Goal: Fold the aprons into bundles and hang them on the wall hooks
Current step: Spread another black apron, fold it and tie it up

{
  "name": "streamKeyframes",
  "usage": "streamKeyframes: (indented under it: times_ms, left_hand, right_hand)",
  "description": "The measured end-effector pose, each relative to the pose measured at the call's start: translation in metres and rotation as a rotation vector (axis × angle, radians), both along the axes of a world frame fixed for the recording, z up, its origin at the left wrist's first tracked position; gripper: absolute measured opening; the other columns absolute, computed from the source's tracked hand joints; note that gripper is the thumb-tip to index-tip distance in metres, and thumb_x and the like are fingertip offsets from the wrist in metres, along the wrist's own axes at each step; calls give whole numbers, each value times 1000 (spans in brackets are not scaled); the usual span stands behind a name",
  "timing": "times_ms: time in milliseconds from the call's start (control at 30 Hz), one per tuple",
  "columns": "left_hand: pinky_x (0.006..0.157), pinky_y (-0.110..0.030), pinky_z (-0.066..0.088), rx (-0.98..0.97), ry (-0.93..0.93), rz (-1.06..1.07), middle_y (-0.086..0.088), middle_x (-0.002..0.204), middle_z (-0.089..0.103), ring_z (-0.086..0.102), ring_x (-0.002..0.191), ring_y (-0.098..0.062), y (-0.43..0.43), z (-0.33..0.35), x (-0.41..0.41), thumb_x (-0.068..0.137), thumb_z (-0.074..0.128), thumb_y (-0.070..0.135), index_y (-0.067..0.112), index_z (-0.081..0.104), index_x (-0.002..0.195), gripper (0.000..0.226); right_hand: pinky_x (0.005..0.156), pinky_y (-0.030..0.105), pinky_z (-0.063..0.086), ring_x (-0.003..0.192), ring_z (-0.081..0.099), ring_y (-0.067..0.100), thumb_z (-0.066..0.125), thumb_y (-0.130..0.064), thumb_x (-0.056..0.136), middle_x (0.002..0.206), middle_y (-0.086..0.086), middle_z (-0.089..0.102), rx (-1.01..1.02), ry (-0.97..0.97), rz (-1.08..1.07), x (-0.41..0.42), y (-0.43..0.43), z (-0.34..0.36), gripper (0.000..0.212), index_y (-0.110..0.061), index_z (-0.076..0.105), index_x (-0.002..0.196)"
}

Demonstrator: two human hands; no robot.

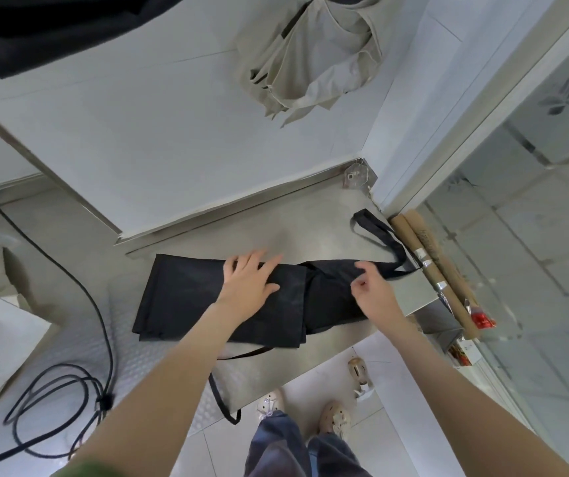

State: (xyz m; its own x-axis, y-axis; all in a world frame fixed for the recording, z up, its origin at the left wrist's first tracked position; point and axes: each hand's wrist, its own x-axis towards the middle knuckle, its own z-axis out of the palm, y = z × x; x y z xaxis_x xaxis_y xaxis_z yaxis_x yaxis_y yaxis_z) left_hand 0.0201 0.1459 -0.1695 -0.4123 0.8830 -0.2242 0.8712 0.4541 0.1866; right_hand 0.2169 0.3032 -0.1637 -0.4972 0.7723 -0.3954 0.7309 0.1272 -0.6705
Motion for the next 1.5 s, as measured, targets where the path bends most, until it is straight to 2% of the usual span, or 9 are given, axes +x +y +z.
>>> streamKeyframes:
  times_ms: [200,333,433,533,667,867,1033,1333,1500]
  left_hand:
    - [108,-39,16,-33,-125,119,5,127,50,39,124,-18,22,-15,-14,99,40,43,27,52,123,32]
    - [99,-31,21,37,-245,70,8,105,60,50,105,-16,20,-15,-22,102,36,36,27,56,109,22]
    - [96,-28,25,64,-300,31,9,95,61,53,92,-14,17,-15,-28,102,38,35,27,55,101,19]
    - [91,-30,36,74,-356,15,9,89,60,54,86,-16,15,-17,-34,101,40,34,24,56,99,19]
    - [71,-30,34,70,-338,99,-2,78,55,51,78,-24,14,-15,-41,103,37,29,14,48,86,25]
    - [81,-34,38,-15,-192,162,-2,90,58,54,89,-25,18,-17,-48,104,32,32,14,54,96,29]
    - [95,-34,36,-6,-204,122,4,94,60,54,91,-18,23,-18,-38,103,27,40,19,59,102,38]
    - [70,-32,37,-82,-227,78,-3,64,52,49,62,-21,27,-5,-42,104,27,36,13,49,66,50]
    - [68,-39,46,59,-215,86,-4,70,53,54,68,-26,17,-6,-40,103,27,36,14,46,77,40]
  right_hand:
    - [89,41,45,112,52,34,65,-34,86,120,15,51,-9,-1,-609,7,46,2,61,-3,34,128]
    - [98,46,36,119,42,36,65,-40,83,130,19,46,516,-355,-189,-10,61,0,68,-4,39,134]
    - [97,37,30,120,43,25,58,-41,91,125,4,52,310,-159,326,-49,53,4,45,-21,51,130]
    - [89,33,29,107,47,17,49,-43,95,105,-4,57,218,-270,704,-71,36,-4,27,-21,62,106]
    - [65,35,37,76,53,25,43,-34,101,67,-2,50,108,-225,592,-69,34,-11,31,-7,52,86]
    - [71,33,41,81,55,20,47,-38,98,85,-3,59,249,-272,626,-64,47,-9,21,-18,52,95]
    - [95,36,45,104,57,14,56,-32,94,110,-5,63,146,-209,614,-50,57,-12,20,-23,58,112]
    - [64,21,37,76,53,14,53,-25,96,81,-1,59,-111,-129,453,-67,41,-4,24,-7,59,81]
    - [64,31,30,67,42,19,55,-30,94,69,7,39,-332,-66,270,-65,53,11,33,-12,45,69]
